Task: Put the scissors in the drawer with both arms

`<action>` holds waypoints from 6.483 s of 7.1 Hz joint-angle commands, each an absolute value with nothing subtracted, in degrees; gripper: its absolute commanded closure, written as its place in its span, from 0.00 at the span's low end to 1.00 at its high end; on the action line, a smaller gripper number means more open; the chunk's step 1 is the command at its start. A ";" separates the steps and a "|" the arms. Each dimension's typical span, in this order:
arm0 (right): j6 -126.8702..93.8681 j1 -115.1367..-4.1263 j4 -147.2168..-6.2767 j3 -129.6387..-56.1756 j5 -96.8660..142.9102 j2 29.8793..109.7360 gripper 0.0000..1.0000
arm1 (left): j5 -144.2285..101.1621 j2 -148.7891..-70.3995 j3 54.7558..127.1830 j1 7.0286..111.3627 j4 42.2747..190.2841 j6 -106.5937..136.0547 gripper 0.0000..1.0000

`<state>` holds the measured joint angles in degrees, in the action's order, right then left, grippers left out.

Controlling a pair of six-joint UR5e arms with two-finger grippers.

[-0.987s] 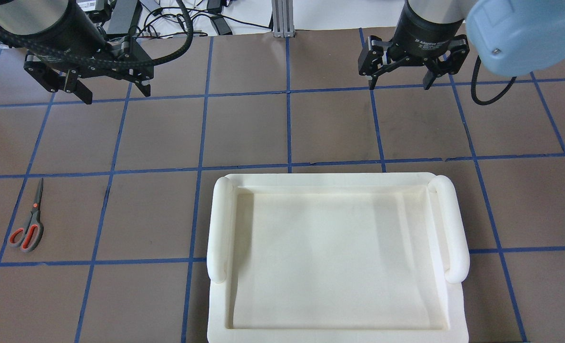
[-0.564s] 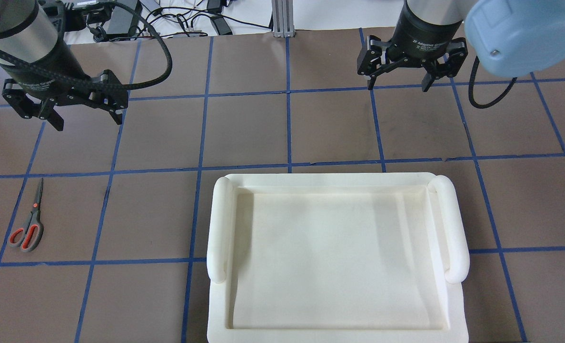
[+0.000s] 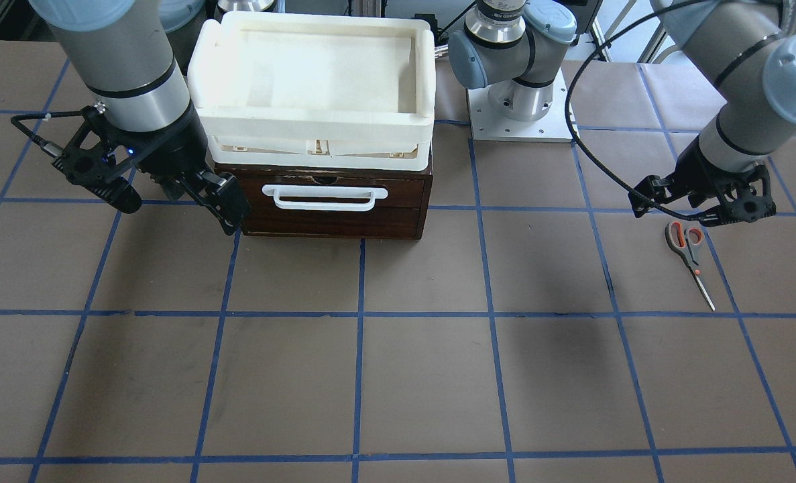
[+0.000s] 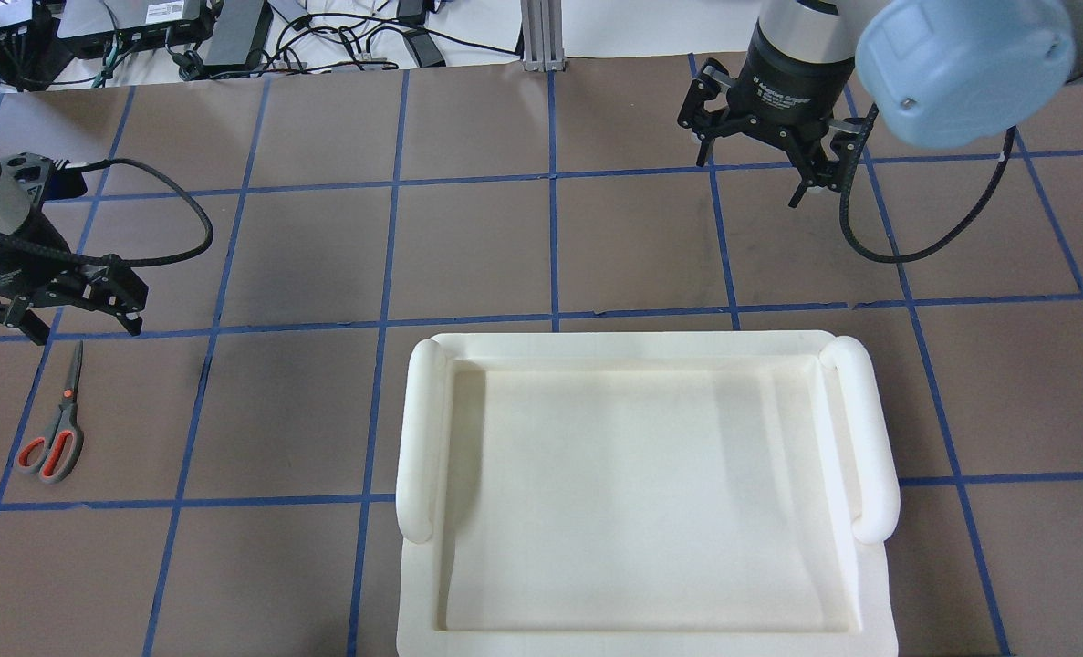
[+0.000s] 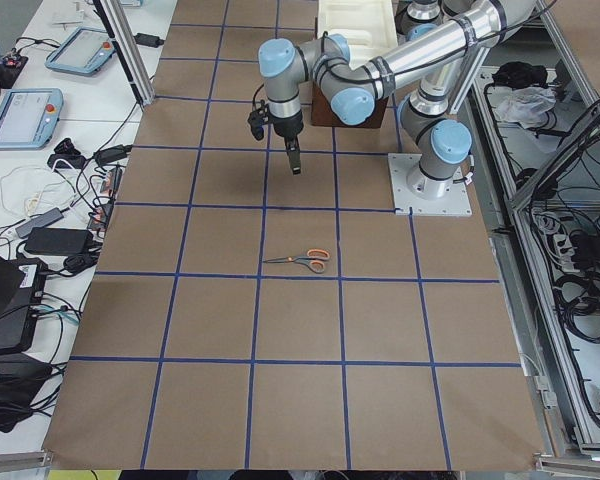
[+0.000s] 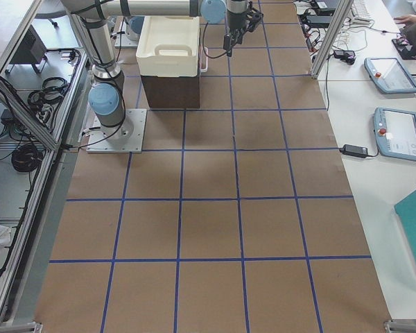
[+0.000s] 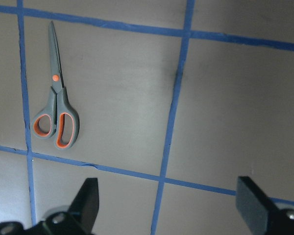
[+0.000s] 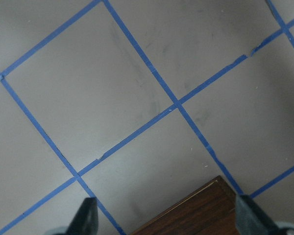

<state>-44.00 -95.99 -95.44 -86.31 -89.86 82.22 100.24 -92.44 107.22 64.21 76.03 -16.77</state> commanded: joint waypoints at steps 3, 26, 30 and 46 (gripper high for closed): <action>-81.32 -105.98 -96.15 -86.13 -89.74 74.02 0.00 | 101.16 -103.77 108.11 50.30 64.71 -33.02 0.01; -97.91 -107.93 -87.63 -86.31 -84.90 65.65 0.00 | 96.42 -115.14 108.37 45.70 55.81 -39.46 0.88; -98.09 -108.54 -87.54 -86.74 -84.29 65.48 0.00 | 96.59 -113.82 108.02 45.70 55.90 -39.73 0.91; -86.40 -107.75 -98.70 -79.98 -88.15 61.44 0.00 | 89.93 -94.31 82.97 89.28 94.93 -6.77 0.92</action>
<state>-86.66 -107.81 -98.51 -80.43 -88.16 61.80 91.47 -95.22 83.03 86.21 95.20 -7.94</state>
